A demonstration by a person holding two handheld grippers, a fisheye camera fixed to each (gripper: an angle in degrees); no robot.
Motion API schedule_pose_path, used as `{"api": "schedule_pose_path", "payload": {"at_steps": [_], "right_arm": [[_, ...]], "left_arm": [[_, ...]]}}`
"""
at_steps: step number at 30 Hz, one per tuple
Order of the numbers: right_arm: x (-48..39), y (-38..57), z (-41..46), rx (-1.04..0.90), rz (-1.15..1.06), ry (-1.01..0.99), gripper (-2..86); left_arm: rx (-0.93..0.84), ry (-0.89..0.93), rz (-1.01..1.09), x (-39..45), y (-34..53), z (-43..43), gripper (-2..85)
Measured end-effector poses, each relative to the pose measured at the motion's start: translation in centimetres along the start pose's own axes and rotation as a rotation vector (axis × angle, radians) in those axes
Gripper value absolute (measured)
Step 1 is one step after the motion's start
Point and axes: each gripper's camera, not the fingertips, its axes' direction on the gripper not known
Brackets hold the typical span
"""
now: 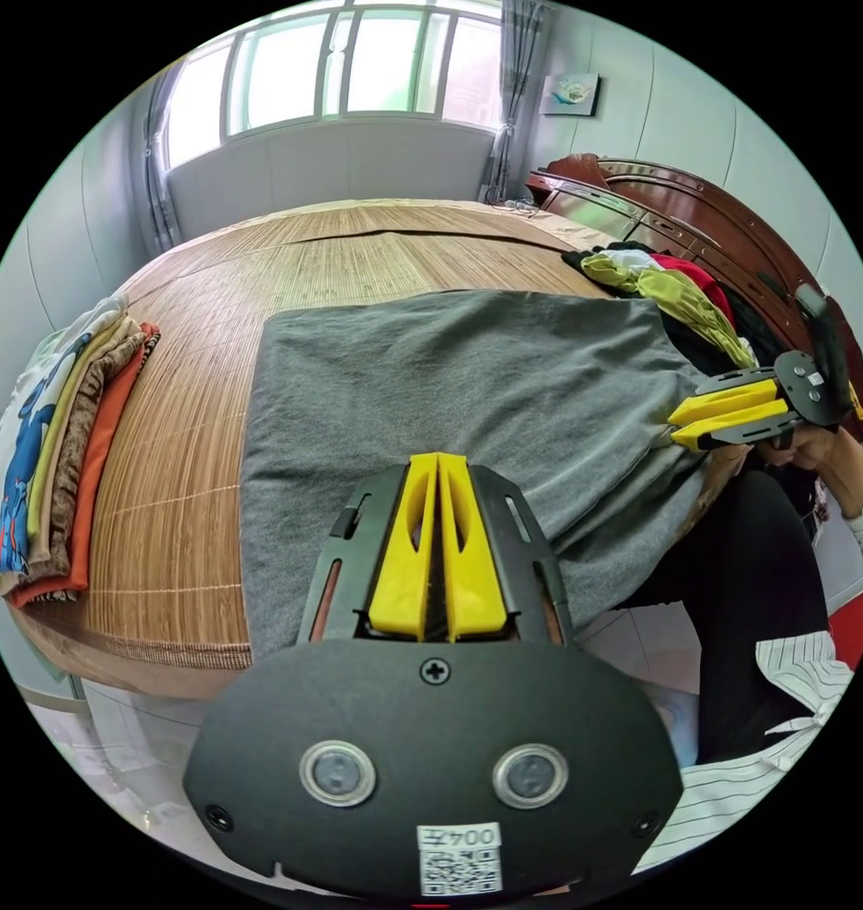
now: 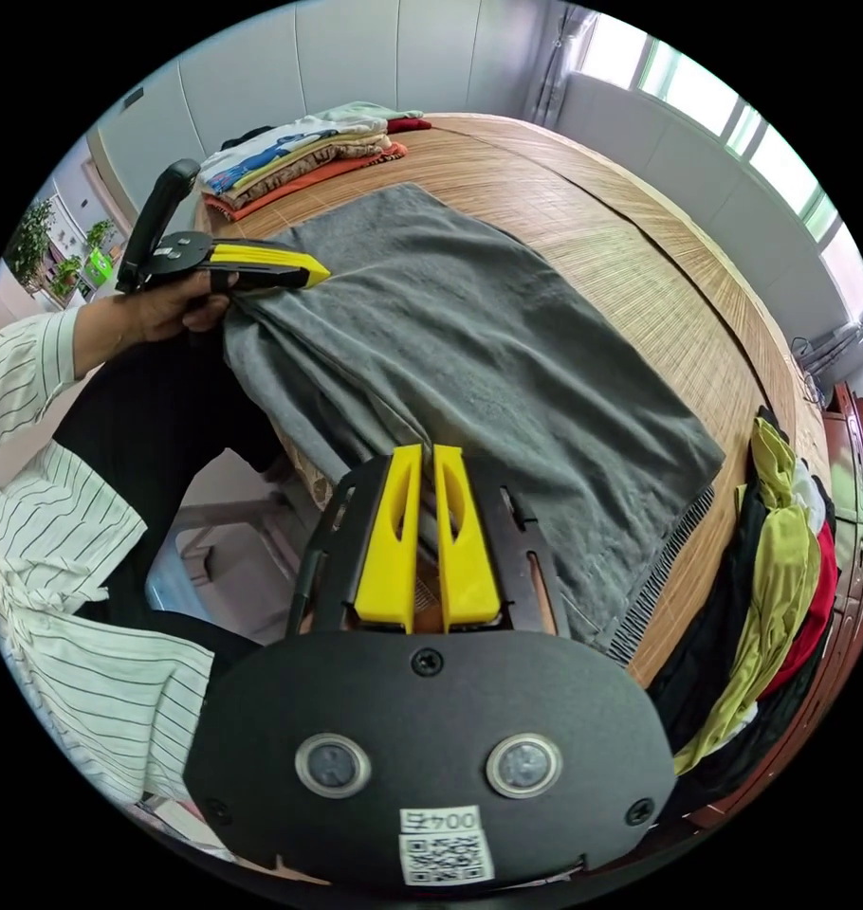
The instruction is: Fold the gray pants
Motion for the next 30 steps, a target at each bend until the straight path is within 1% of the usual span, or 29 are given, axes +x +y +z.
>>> {"api": "schedule_pose_path", "payload": {"at_steps": [5, 8, 10, 12, 14, 15, 17, 20, 21, 22, 23, 24, 27, 30], "right_arm": [[-0.4, 3.3, -1.4, 0.069, -0.004, -0.028, 0.3], [-1.0, 5.5, -0.4, 0.036, 0.012, -0.022, 2.4], [-1.2, 6.7, 0.0, 0.016, 0.028, -0.010, 4.3], [-0.9, 8.2, -0.9, 0.067, 0.078, -0.004, 5.3], [0.4, 10.6, -2.5, 0.166, 0.207, 0.020, 6.0], [0.8, 11.3, -2.8, 0.186, 0.239, 0.024, 6.0], [2.9, 13.4, -3.4, 0.249, 0.380, 0.051, 5.7], [5.0, 15.0, -2.9, 0.270, 0.484, 0.066, 4.9], [5.2, 15.2, -2.6, 0.261, 0.490, 0.067, 4.6], [5.7, 15.7, -1.6, 0.210, 0.491, 0.081, 4.0], [6.0, 16.4, -0.6, 0.177, 0.485, 0.085, 3.1], [6.2, 16.9, -0.4, 0.192, 0.491, 0.071, 3.1], [6.6, 18.5, -1.7, 0.258, 0.516, 0.056, 4.5], [7.1, 20.1, -2.8, 0.336, 0.567, 0.020, 5.5]], "left_arm": [[-0.016, 0.017, -0.006, -0.5, 0.1, -0.1, 0.4], [-0.053, 0.029, -0.022, -0.9, -0.2, -0.4, 0.4], [-0.081, -0.009, -0.027, -0.6, -0.7, -1.2, 0.4], [-0.030, -0.035, 0.002, 0.3, -0.8, -2.9, 0.3], [0.035, 0.009, 0.026, 1.7, -0.7, -4.5, 0.3], [0.071, 0.066, 0.046, 2.8, -0.7, -5.2, 0.3], [0.090, 0.120, 0.105, 5.0, -0.7, -5.3, 0.3], [0.012, 0.117, 0.191, 8.5, -0.7, -3.4, 0.5], [-0.053, 0.117, 0.224, 9.5, -0.2, -2.2, 0.5], [-0.088, 0.086, 0.260, 10.2, 0.6, -1.4, 0.6], [-0.068, 0.076, 0.272, 10.4, 1.2, -1.3, 0.6], [-0.018, 0.071, 0.269, 10.4, 2.0, -1.7, 0.6], [-0.014, 0.074, 0.248, 10.2, 2.5, -3.0, 0.6], [0.099, 0.105, 0.226, 10.7, 2.1, -5.5, 0.6]]}}
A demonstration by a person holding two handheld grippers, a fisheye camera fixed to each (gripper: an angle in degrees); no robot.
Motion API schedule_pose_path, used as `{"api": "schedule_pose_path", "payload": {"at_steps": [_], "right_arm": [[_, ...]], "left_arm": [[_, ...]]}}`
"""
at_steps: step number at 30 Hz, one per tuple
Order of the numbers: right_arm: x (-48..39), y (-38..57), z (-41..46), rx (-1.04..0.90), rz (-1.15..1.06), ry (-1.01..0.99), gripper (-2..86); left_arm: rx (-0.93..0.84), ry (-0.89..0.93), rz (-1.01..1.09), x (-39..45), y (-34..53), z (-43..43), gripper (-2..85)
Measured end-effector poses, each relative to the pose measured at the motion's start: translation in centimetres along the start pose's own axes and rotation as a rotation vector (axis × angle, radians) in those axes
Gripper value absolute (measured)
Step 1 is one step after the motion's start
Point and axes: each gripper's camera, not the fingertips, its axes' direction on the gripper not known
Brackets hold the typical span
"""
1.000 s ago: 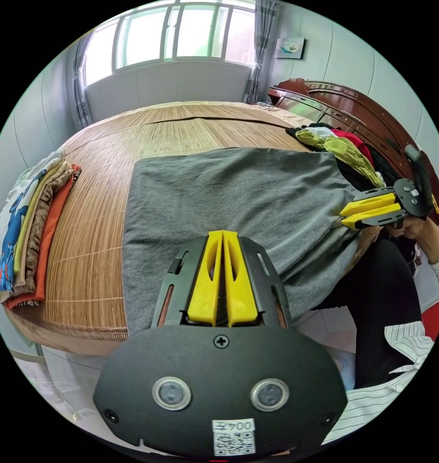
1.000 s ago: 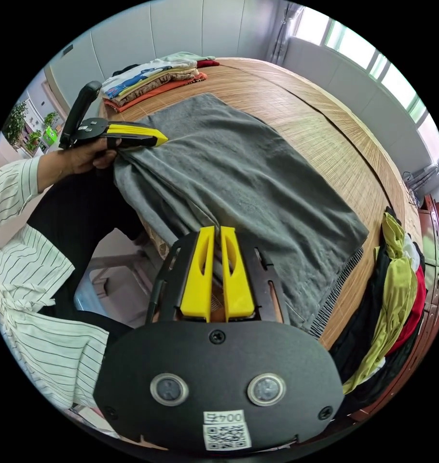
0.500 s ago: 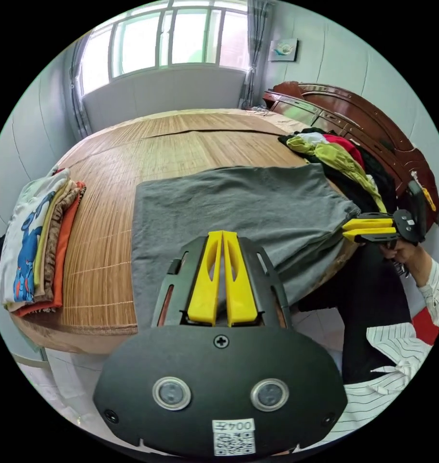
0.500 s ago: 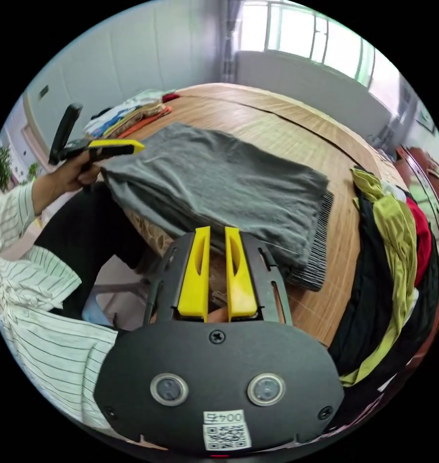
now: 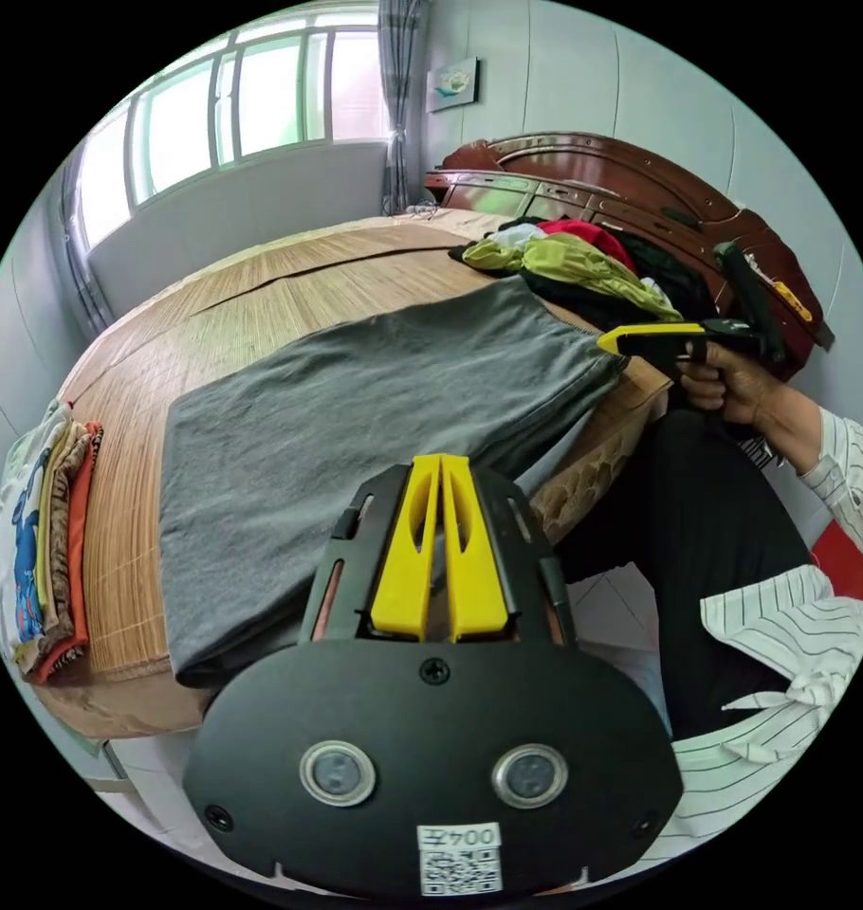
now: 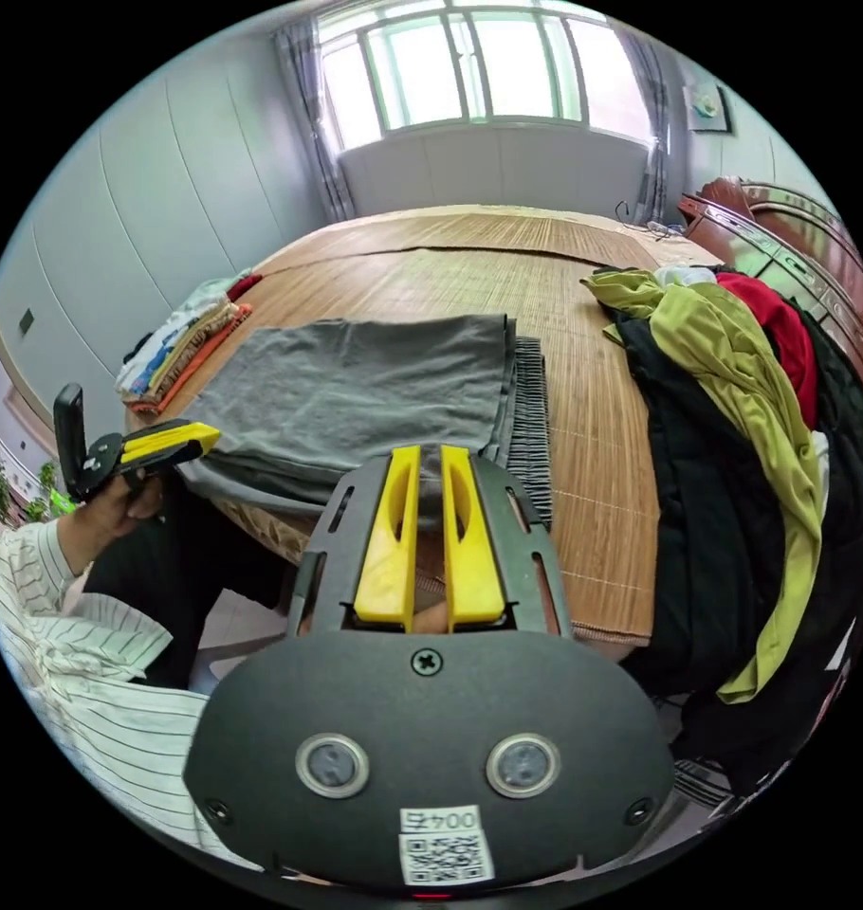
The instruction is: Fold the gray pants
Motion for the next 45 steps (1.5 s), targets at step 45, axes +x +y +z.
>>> {"api": "schedule_pose_path", "payload": {"at_steps": [45], "right_arm": [[9.3, 0.1, 9.9, -0.116, 0.396, -0.465, 4.4]], "left_arm": [[-0.006, -0.010, 0.054, 4.5, -0.2, 0.6, 0.7]]}}
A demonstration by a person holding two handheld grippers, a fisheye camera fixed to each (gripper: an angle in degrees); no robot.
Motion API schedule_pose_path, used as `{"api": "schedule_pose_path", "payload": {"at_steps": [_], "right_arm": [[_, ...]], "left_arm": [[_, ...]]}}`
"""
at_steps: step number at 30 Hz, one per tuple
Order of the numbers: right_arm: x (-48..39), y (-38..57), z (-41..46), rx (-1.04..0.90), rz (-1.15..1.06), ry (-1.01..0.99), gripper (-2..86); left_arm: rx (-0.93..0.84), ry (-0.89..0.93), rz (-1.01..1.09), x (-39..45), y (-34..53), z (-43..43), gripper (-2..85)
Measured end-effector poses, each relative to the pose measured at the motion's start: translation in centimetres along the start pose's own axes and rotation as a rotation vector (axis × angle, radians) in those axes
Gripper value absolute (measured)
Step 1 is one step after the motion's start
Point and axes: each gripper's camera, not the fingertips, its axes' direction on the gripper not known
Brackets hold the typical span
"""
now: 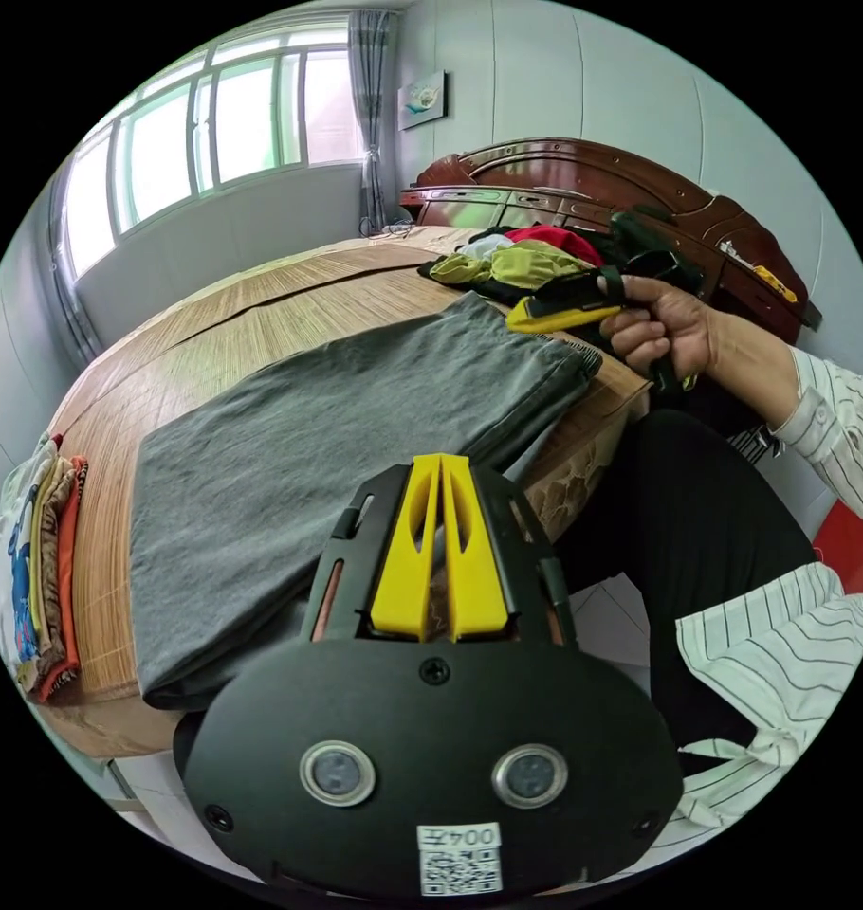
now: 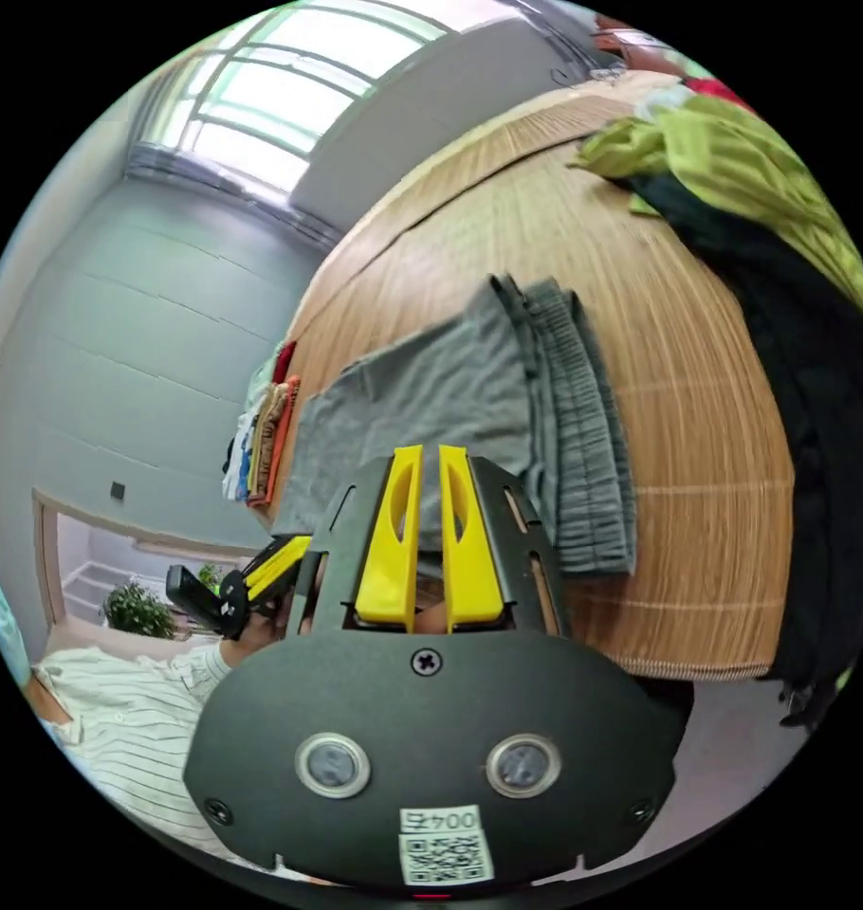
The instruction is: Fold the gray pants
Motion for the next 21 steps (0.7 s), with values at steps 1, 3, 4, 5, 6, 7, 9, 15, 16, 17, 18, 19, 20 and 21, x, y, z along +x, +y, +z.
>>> {"api": "schedule_pose_path", "payload": {"at_steps": [1, 3, 4, 5, 6, 7, 9, 15, 16, 17, 18, 19, 20, 21], "right_arm": [[1.6, 0.7, 0.3, -0.009, 0.069, -0.013, 4.1], [2.8, 1.8, -0.1, 0.034, 0.139, -0.081, 3.5], [2.6, 2.5, -0.8, 0.086, 0.144, -0.121, 3.2], [2.0, 3.1, -1.3, 0.123, 0.128, -0.144, 2.9], [1.6, 3.3, -1.3, 0.136, 0.119, -0.155, 2.7], [1.0, 3.7, -0.9, 0.135, 0.099, -0.171, 2.9], [1.3, 3.8, 0.7, 0.062, 0.138, -0.119, 1.9], [0.2, 5.2, 1.6, 0.079, 0.181, -0.074, 0.3], [-1.4, 5.5, 1.6, 0.086, 0.135, -0.061, 0.0], [-3.0, 6.0, 1.8, 0.090, 0.100, -0.073, -0.2], [-3.7, 6.2, 2.0, 0.093, 0.087, -0.079, -0.3], [-5.0, 6.7, 2.3, 0.097, 0.059, -0.083, -0.5], [-6.3, 7.2, 2.8, 0.098, 0.034, -0.066, -0.6], [-7.0, 7.4, 3.1, 0.096, 0.022, -0.057, -0.6]], "left_arm": [[-0.002, -0.016, -0.012, -0.2, 0.2, -0.3, 0.7], [-0.009, -0.038, -0.038, -0.7, 0.6, -0.9, 0.6], [-0.002, -0.060, -0.053, -1.1, 0.9, -1.5, 0.6], [0.003, -0.074, -0.061, -1.3, 1.0, -1.8, 0.6], [0.007, -0.105, -0.076, -1.9, 1.3, -2.4, 0.7], [0.007, -0.144, -0.095, -2.7, 1.5, -2.8, 0.7], [-0.020, -0.200, -0.124, -4.3, 1.9, -2.8, 0.7], [-0.181, -0.078, -0.317, -10.1, 2.9, -0.3, 0.4], [-0.195, -0.100, -0.321, -9.9, 2.3, -0.5, 0.3], [-0.192, -0.120, -0.323, -9.7, 1.9, -0.8, 0.3], [-0.156, -0.151, -0.319, -9.1, 1.0, -1.7, 0.3], [-0.111, -0.156, -0.308, -8.5, 0.1, -2.5, 0.3], [-0.089, -0.157, -0.298, -8.1, -0.4, -3.0, 0.3], [-0.052, -0.169, -0.266, -7.3, -1.4, -3.6, 0.3]]}}
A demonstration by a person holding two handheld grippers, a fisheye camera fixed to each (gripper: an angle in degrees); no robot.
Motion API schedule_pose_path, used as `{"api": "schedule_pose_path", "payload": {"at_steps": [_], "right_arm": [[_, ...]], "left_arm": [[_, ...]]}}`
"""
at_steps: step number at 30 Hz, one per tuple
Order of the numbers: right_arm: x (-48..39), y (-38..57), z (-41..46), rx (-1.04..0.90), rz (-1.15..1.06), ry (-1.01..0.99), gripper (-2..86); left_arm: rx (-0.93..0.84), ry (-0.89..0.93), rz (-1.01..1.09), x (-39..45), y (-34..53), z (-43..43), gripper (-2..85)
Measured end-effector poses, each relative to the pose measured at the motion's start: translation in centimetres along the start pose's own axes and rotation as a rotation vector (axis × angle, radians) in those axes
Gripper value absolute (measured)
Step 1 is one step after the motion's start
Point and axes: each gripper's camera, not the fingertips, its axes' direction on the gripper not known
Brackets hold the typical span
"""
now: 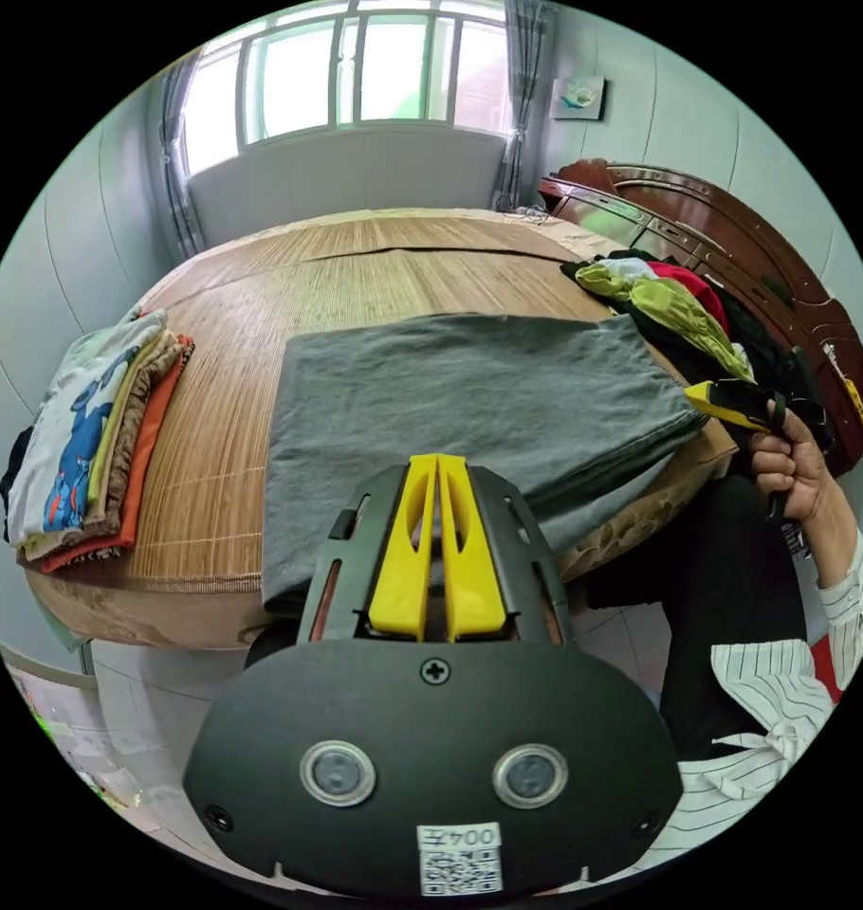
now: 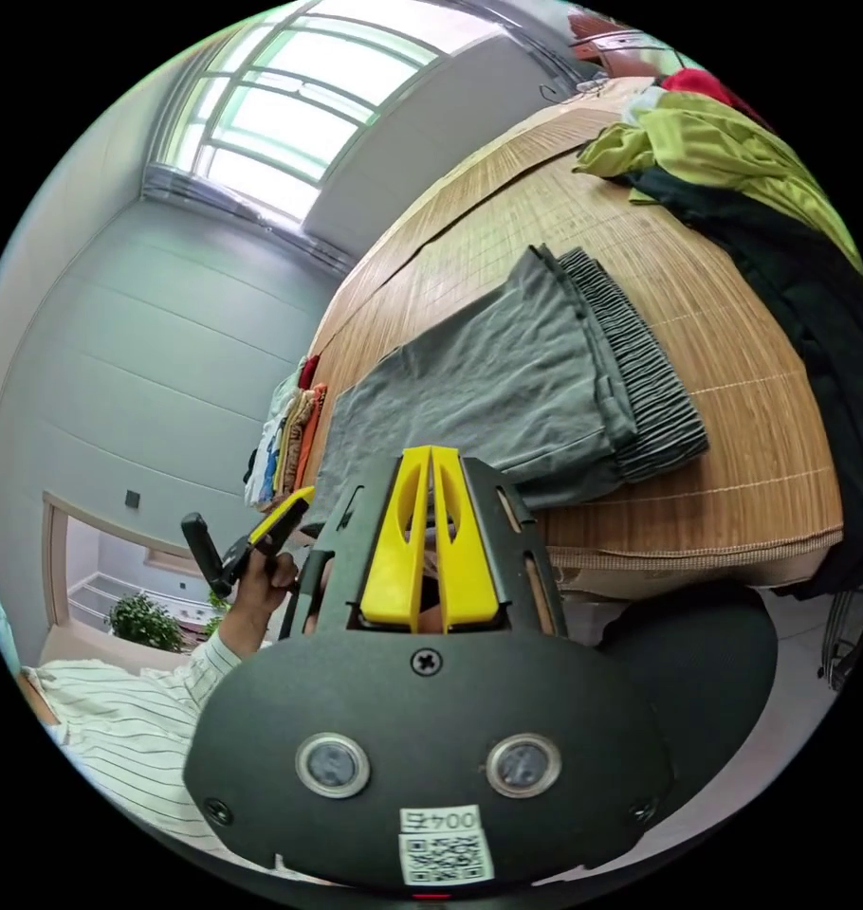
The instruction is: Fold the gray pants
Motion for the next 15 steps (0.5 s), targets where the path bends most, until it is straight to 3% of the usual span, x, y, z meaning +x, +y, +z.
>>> {"api": "schedule_pose_path", "payload": {"at_steps": [3, 6, 11, 15], "right_arm": [[-2.4, 1.0, 2.1, -0.033, -0.043, 0.025, -0.7], [-4.6, 1.2, 4.6, -0.075, -0.103, 0.081, -0.7], [-7.3, 2.9, 9.3, -0.161, -0.282, 0.478, -0.7], [-8.3, 5.1, 10.8, -0.109, -0.387, 0.566, -0.6]], "left_arm": [[0.031, -0.116, 0.118, 2.2, -1.7, 0.1, 0.5], [-0.061, -0.139, 0.139, 1.9, -3.2, 2.5, 0.6], [-0.226, -0.118, 0.142, 1.0, -3.1, 6.6, 0.6], [-0.171, -0.137, 0.194, 2.7, -2.8, 6.9, 0.4]]}}
